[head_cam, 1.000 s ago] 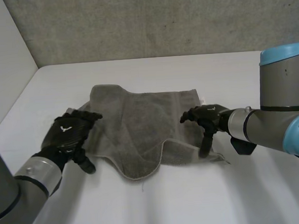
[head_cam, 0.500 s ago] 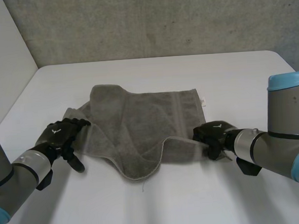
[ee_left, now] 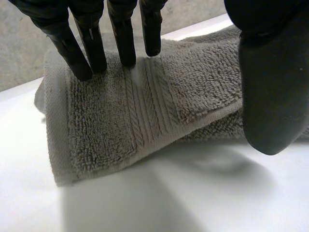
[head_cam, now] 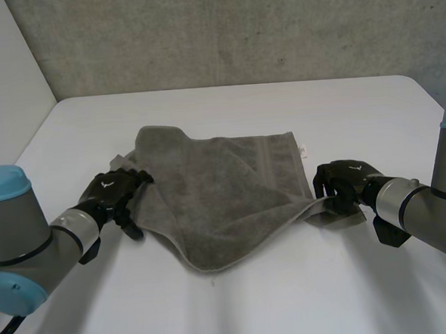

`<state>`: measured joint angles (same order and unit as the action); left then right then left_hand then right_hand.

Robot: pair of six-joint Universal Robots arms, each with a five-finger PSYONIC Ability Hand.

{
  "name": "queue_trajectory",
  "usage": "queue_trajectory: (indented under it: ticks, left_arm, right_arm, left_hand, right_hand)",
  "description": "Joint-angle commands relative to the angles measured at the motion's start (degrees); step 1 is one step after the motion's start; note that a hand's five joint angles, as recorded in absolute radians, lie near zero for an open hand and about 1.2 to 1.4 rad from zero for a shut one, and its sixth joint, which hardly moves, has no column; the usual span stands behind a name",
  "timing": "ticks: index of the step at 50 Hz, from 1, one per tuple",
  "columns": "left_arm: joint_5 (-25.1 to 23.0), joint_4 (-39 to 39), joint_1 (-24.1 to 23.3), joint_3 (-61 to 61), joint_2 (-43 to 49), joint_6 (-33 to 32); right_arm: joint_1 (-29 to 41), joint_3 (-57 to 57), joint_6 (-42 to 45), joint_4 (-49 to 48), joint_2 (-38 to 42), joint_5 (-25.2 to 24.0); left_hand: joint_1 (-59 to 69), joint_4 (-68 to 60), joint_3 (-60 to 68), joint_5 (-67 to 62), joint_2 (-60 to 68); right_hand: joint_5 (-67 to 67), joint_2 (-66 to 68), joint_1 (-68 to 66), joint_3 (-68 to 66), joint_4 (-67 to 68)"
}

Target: Fold the towel.

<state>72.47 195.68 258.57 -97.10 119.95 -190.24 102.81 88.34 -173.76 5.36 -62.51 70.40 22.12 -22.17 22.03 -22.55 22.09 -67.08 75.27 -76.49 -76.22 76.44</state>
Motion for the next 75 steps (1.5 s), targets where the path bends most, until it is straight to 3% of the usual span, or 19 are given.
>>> queue_trajectory:
  ticks: [1,7,13,22,26,34,40,44,50,56,60,64,69,75]
  left_arm:
    - [0.2,0.0,-1.3,4.3,3.1,0.1]
    - [0.3,0.0,-1.5,6.2,4.5,0.1]
    - [0.3,-0.1,-1.5,7.8,4.6,0.6]
    - [0.3,-0.6,-0.4,7.0,-0.1,0.7]
    - [0.7,-0.8,0.7,5.5,-2.8,0.7]
    - [1.4,-1.4,1.8,2.4,-9.6,0.7]
    - [1.2,-5.7,2.6,0.9,-24.6,0.5]
    - [1.0,-8.6,2.4,3.7,-35.0,0.6]
    - [1.2,-13.3,2.3,10.0,-41.6,0.6]
    - [1.4,-17.8,2.5,13.3,-40.1,0.2]
    - [1.3,-24.0,2.8,14.8,-31.8,-0.1]
    - [1.3,-28.0,2.7,16.1,-25.3,-0.5]
    - [1.5,-33.1,1.9,22.0,-10.1,-5.6]
    - [3.6,-34.9,1.7,31.5,-2.8,-7.6]
  right_arm:
    - [-0.7,-0.1,0.2,0.0,0.0,0.0]
    - [-1.1,-0.2,0.2,0.0,0.0,0.0]
    - [-1.6,-0.5,0.4,0.0,-0.1,0.1]
    - [-2.8,-1.0,1.1,0.2,-2.6,0.0]
    - [-2.9,-1.0,1.1,0.3,-4.8,0.1]
    - [-3.0,-0.7,1.1,0.9,-13.9,0.2]
    - [-3.0,-4.9,2.2,4.4,-24.8,-1.1]
    - [-3.1,-13.8,4.4,11.8,-29.0,-3.5]
    - [-3.0,-29.7,9.4,25.3,-27.6,-4.1]
    - [-2.7,-37.4,17.2,34.8,-21.5,-3.7]
    - [-2.1,-40.5,26.1,39.4,-15.3,-2.0]
    - [-1.6,-41.6,28.3,39.5,-10.5,0.4]
    - [2.9,-45.3,29.1,36.1,-1.2,6.4]
    - [6.4,-52.5,28.9,29.1,5.2,9.6]
  left_hand:
    - [3.4,-3.3,3.5,7.0,3.4]
    - [6.9,-6.9,7.0,3.5,7.0]
    - [31.9,-31.9,32.0,-21.5,32.0]
    - [43.4,-43.4,43.5,-33.0,43.5]
    - [57.9,-57.8,57.9,-47.4,57.9]
    - [57.9,-57.8,58.0,-47.4,57.9]
    - [57.9,-57.8,58.0,-47.4,57.9]
    - [57.9,-57.8,58.0,-47.4,57.9]
    - [57.9,-57.8,58.0,-47.4,57.9]
    - [57.9,-57.8,58.0,-47.4,57.9]
    - [57.9,-57.8,58.0,-47.4,57.9]
    - [57.9,-57.8,58.0,-47.4,57.9]
    - [57.9,-57.8,58.0,-47.4,57.9]
    - [57.9,-57.8,58.0,-47.4,57.9]
  right_hand:
    - [-2.9,4.7,-3.5,-3.8,3.6]
    - [-2.9,4.7,-3.5,-3.8,3.6]
    - [-2.9,4.7,-3.5,-3.8,3.6]
    - [-2.9,4.7,-3.5,-3.8,3.6]
    - [-2.9,4.7,-3.5,-3.8,3.6]
    - [-2.9,4.7,-3.5,-3.8,3.6]
    - [-2.9,4.7,-3.5,-3.8,3.6]
    - [-2.9,4.7,-3.5,-3.8,3.6]
    - [-2.9,4.7,-3.5,-3.8,3.6]
    - [-2.9,4.7,-3.5,-3.8,3.6]
    - [-2.9,4.7,-3.5,-3.8,3.6]
    - [-2.9,4.7,-3.5,-3.8,3.6]
    - [-2.9,4.7,-3.5,-3.8,3.6]
    - [-2.9,4.7,-3.5,-3.8,3.6]
